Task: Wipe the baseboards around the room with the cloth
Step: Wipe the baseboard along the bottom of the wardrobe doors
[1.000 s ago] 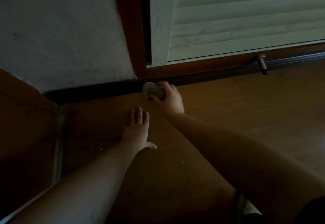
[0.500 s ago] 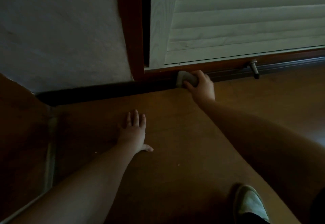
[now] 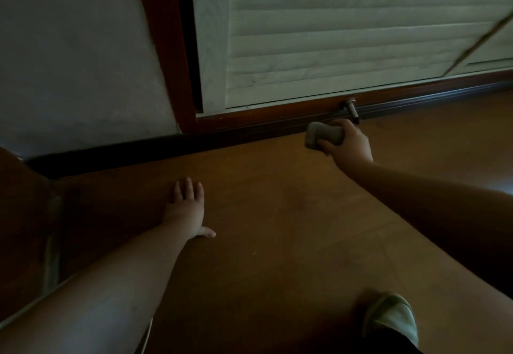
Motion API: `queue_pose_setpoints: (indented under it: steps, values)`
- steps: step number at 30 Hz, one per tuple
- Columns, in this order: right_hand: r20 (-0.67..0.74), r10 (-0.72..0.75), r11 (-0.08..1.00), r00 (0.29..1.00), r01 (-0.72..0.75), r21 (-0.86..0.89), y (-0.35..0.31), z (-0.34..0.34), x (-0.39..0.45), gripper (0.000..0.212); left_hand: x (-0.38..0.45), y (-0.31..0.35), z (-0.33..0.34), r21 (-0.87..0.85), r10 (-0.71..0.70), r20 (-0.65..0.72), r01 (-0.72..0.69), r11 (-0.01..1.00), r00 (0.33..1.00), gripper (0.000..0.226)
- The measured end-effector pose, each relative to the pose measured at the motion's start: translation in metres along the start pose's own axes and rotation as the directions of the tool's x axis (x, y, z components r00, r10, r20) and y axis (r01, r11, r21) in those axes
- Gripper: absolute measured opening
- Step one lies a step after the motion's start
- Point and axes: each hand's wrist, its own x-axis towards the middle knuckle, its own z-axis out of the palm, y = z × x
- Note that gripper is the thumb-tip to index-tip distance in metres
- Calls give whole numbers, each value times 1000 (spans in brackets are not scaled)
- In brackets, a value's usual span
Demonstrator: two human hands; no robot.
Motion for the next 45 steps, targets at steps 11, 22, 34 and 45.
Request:
queue_pose_setpoints:
  steps: [11, 22, 34, 45]
  values:
    - [122, 43, 998, 992, -38, -50, 37, -79, -30, 45, -23, 66, -32, -63, 100, 11, -99, 993, 995, 96]
    - [64, -25, 996, 998, 20, 84, 74, 10, 18, 51, -14, 114, -6, -80, 123, 12, -122, 989, 992, 106]
    - [195, -101, 984, 976, 69, 165, 108, 88, 71, 56, 24, 147, -17, 9, 226, 118, -229, 973, 967, 141]
    - [218, -119, 977, 969, 75, 199, 112, 94, 74, 56, 29, 135, -26, -193, 268, 161, -236, 952, 950, 86]
